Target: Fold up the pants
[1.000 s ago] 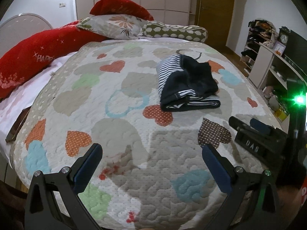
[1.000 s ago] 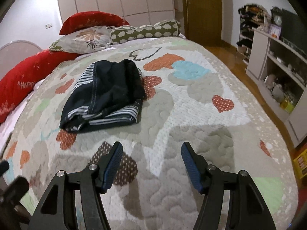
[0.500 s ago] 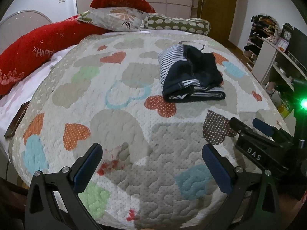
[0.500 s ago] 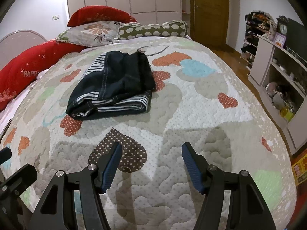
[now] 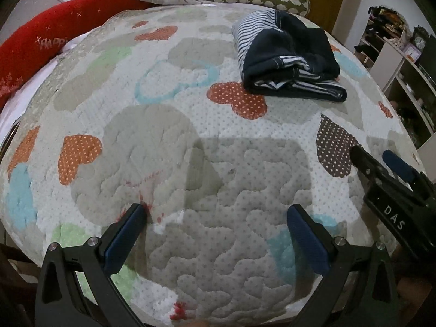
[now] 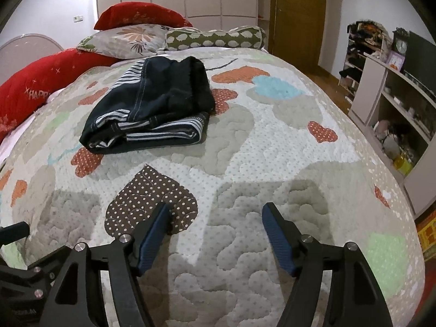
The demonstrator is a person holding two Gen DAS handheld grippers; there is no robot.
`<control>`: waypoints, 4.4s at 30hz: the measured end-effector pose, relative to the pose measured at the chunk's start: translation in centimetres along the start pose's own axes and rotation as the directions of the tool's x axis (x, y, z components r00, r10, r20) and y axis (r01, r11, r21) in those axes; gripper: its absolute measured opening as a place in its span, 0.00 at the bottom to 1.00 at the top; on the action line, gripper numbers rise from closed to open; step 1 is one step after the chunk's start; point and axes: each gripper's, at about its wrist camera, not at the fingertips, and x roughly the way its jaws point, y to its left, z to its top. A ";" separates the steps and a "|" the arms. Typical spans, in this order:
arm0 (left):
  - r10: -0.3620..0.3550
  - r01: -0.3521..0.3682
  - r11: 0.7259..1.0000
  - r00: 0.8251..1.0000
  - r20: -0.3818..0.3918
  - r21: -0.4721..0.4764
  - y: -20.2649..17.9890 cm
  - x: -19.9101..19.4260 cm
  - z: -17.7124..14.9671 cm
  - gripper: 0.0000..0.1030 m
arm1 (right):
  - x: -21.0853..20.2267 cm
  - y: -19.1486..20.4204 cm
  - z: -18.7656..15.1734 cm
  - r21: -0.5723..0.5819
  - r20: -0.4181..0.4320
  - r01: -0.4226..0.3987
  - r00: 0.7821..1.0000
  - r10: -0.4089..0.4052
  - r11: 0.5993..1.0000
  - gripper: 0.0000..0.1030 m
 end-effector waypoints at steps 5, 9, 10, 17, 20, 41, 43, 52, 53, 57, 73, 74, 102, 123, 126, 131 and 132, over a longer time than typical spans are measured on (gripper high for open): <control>-0.024 0.024 1.000 1.000 0.007 0.001 0.3 0.4 -0.3 1.00 | 0.3 -0.3 -0.3 -0.004 0.023 -0.012 1.000 0.012 1.000 0.77; -0.019 0.019 1.000 0.999 0.027 0.013 0.2 0.3 -0.4 1.00 | 0.4 -0.1 -0.5 -0.018 0.036 -0.008 0.999 0.009 1.000 0.78; -0.013 0.012 1.000 1.000 0.027 0.028 -0.1 0.2 -0.6 1.00 | 0.4 -0.1 -0.5 -0.019 0.040 -0.009 0.999 0.010 1.000 0.78; -0.085 0.084 0.996 0.995 0.059 0.026 0.2 -1.5 0.0 1.00 | 0.4 -0.1 -0.9 -0.039 0.072 -0.010 0.997 0.013 0.999 0.81; -0.140 0.138 0.990 0.987 0.076 0.031 0.6 -2.5 2.4 1.00 | 0.5 0.0 -1.1 -0.046 0.092 -0.007 0.996 0.011 0.999 0.82; -0.274 0.275 0.961 0.956 -0.101 -0.008 -4.1 8.4 24.6 0.91 | 0.4 -0.3 -1.7 -0.067 0.148 -0.034 0.988 0.044 0.997 0.84; -0.239 0.243 0.970 0.962 -0.132 0.012 -5.6 10.0 24.9 0.91 | 0.4 -0.3 -1.7 -0.067 0.151 -0.034 0.988 0.044 0.997 0.84; -0.346 0.343 0.938 0.936 -0.067 -0.061 -2.8 7.8 25.1 0.91 | 0.4 -0.3 -1.7 -0.072 0.150 -0.034 0.988 0.045 0.997 0.85; -0.359 0.357 0.932 0.932 -0.046 -0.058 -2.0 6.7 24.8 0.91 | 0.3 -0.3 -1.5 -0.071 0.136 -0.038 0.990 0.047 0.997 0.85; -0.296 0.296 0.955 0.955 0.017 -0.008 -0.1 3.8 22.8 0.91 | -3.0 -1.4 1.0 -0.033 0.203 -0.116 0.972 0.121 0.993 0.84; -0.295 0.297 0.954 0.954 -0.058 0.030 -1.8 5.8 16.7 0.91 | 9.9 -2.7 13.5 0.066 -0.046 0.027 0.999 -0.024 0.997 0.84; -0.320 0.321 0.947 0.946 -0.045 0.019 -1.6 5.2 17.0 0.91 | 9.7 -3.0 13.4 0.077 -0.048 0.019 0.999 -0.015 0.997 0.84; -0.104 0.105 0.994 0.933 0.346 0.017 0.8 -5.0 14.9 0.93 | 3.2 -5.4 9.0 0.147 0.100 -0.058 0.994 0.044 0.987 0.92; -0.088 0.089 0.996 0.933 0.348 0.012 0.6 -11.8 4.0 1.00 | -5.2 0.4 0.3 0.015 0.065 -0.009 0.998 0.008 1.000 0.92; -0.078 0.074 0.997 0.942 0.326 0.023 0.7 -11.4 3.1 1.00 | -5.4 1.2 0.0 -0.012 0.056 -0.004 0.998 0.005 1.000 0.92; -0.061 0.053 0.998 0.962 0.266 0.037 0.6 -10.3 2.0 1.00 | -5.7 2.2 0.0 -0.040 0.056 0.007 0.998 -0.005 0.999 0.92; -0.065 0.055 0.997 0.965 0.253 0.045 0.4 -10.1 1.9 1.00 | -5.7 2.3 0.1 -0.039 0.055 0.010 0.998 -0.008 0.999 0.92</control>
